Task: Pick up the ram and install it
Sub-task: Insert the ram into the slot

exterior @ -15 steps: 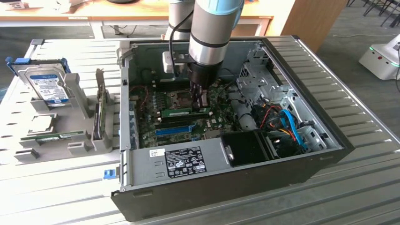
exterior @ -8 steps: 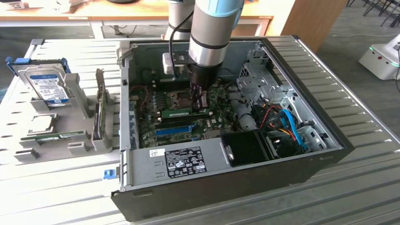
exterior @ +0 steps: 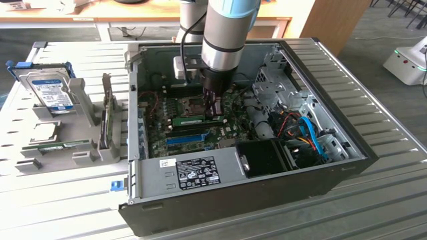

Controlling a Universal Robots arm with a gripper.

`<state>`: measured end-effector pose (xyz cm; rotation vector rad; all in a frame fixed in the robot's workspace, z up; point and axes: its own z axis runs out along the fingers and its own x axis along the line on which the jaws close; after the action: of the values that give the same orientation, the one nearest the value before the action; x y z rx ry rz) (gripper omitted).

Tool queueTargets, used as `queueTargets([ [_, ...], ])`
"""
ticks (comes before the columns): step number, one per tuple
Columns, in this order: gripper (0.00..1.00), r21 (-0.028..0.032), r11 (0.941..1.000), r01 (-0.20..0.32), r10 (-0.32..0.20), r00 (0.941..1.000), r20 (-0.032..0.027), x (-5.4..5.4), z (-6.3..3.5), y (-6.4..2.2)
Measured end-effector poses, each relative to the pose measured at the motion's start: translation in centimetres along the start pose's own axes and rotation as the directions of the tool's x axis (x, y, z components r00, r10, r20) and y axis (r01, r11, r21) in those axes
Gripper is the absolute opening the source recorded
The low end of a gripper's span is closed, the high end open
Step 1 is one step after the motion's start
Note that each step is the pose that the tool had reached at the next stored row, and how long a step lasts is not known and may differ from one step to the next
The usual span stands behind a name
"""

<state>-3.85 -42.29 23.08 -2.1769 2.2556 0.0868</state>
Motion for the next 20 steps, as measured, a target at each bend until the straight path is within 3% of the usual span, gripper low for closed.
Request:
queueTargets([
  [20,0.12,-0.0006,0.9999,0.013,-0.013,0.9999,-0.0004,-0.02,0.14,-0.02],
])
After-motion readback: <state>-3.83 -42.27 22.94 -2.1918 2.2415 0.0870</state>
